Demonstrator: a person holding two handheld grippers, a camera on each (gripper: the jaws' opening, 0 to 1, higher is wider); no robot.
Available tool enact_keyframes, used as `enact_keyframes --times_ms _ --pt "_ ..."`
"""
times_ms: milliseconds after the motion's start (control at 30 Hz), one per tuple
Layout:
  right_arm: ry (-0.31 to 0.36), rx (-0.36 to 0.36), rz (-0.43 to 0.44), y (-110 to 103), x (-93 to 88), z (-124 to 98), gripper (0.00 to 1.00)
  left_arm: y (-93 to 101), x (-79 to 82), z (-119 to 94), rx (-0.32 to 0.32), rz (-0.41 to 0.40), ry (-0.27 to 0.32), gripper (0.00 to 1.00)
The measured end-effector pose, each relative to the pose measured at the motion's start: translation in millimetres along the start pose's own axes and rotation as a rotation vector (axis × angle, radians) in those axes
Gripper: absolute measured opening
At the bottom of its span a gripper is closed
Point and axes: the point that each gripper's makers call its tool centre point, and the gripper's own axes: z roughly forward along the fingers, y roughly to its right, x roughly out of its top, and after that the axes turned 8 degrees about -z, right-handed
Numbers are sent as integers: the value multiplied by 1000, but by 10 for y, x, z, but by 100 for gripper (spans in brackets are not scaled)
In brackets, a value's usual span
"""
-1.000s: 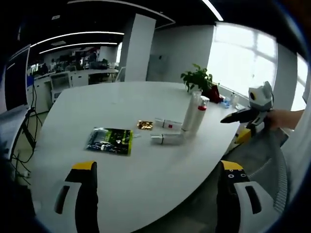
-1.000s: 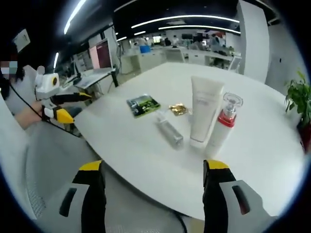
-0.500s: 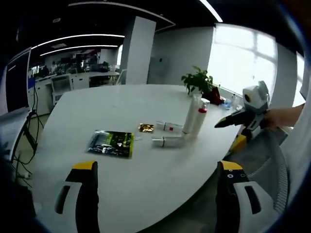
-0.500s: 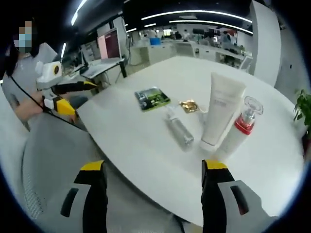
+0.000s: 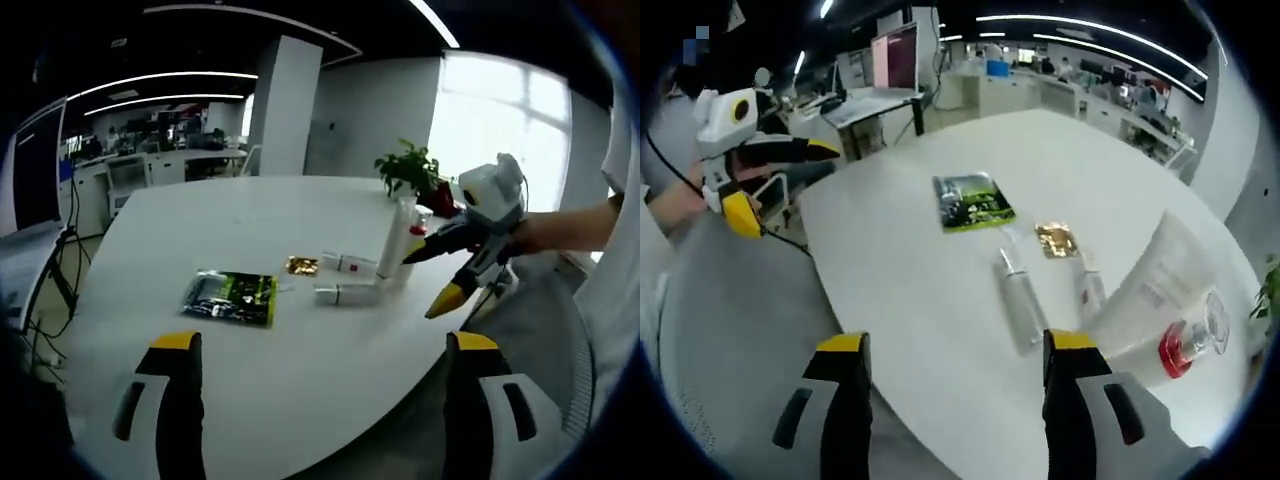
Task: Arrange the skincare products in the storage area until every visible bottle or jar stands upright without overlapping.
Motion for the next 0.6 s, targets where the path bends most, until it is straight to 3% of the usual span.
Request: enact_keyframes --times_ms 267,600 --pt "-65 -3 -58 64 -2 156 67 -5 2 -1 1 -12 3 93" --pt "-116 -36 -66 229 64 415 64 -8 4 -7 7 -16 2 92"
